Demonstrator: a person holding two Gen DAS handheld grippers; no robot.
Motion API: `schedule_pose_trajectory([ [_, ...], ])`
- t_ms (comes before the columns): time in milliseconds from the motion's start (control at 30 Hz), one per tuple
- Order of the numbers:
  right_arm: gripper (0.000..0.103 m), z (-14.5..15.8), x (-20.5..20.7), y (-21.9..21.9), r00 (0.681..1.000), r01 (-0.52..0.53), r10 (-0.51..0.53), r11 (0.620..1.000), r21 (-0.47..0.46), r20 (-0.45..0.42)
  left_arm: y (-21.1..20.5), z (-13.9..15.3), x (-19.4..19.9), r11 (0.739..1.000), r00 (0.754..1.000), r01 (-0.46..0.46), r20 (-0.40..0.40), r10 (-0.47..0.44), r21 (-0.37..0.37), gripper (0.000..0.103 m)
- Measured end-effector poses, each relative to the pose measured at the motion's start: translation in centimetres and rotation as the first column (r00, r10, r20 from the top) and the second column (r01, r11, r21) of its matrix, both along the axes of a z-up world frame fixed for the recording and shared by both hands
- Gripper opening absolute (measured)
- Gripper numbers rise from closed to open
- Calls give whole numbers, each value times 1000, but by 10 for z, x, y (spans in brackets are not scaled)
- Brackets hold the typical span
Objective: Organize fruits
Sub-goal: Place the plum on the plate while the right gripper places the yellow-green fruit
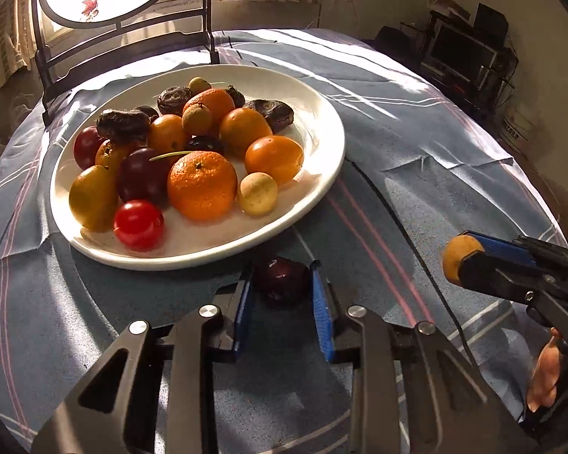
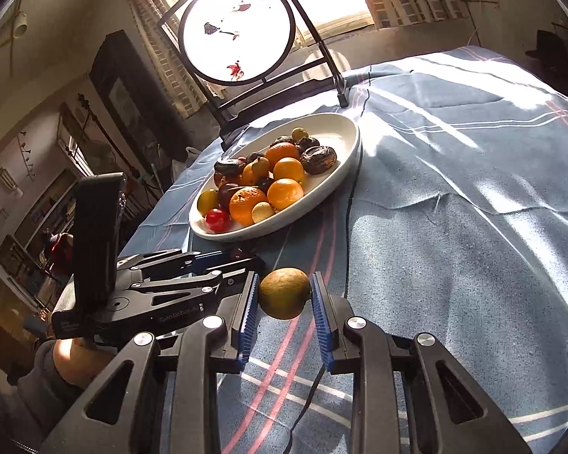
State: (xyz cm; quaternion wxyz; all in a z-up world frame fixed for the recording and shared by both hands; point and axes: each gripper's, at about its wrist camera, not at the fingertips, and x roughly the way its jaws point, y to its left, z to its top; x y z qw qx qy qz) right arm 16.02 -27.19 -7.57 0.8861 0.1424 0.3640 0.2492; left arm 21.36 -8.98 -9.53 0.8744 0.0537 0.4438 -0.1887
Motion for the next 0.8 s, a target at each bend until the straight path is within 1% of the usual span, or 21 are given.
schedule_pose_trajectory([
  [133,28,1,-1,-2,1000,4,-4,1000,11,4,9,7,-16,1000,999,8,34,-7,-21,28],
  [267,28,4,-6,1,1000,-13,13,1000,21,12,29,23,-43,998,996,19,88,-13,-65,28],
  [333,28,12,-1,2,1000,-28,28,998,52,-2,42,37,-51,996,992,11,126,1,-91,28],
  [400,28,28,8,5,999,-26,24,998,60,24,53,53,-51,994,986,1,165,17,-107,28],
  [467,28,45,24,14,999,-24,22,999,41,48,61,67,-42,994,979,-19,198,40,-110,28],
  [567,28,60,59,34,998,-40,39,999,14,56,62,76,-13,993,980,-26,194,47,-111,28],
  [600,28,61,73,41,998,-39,39,999,13,44,61,74,-2,994,982,-27,181,47,-110,28],
  [667,28,57,98,54,999,-37,36,999,16,9,61,70,20,991,988,-29,150,49,-131,28],
  [733,28,52,117,67,999,-34,34,999,-5,-9,60,63,37,992,987,-48,148,65,-116,28],
  [800,30,48,131,74,1000,-10,9,999,-33,-18,60,58,51,993,987,-61,142,74,-96,38],
])
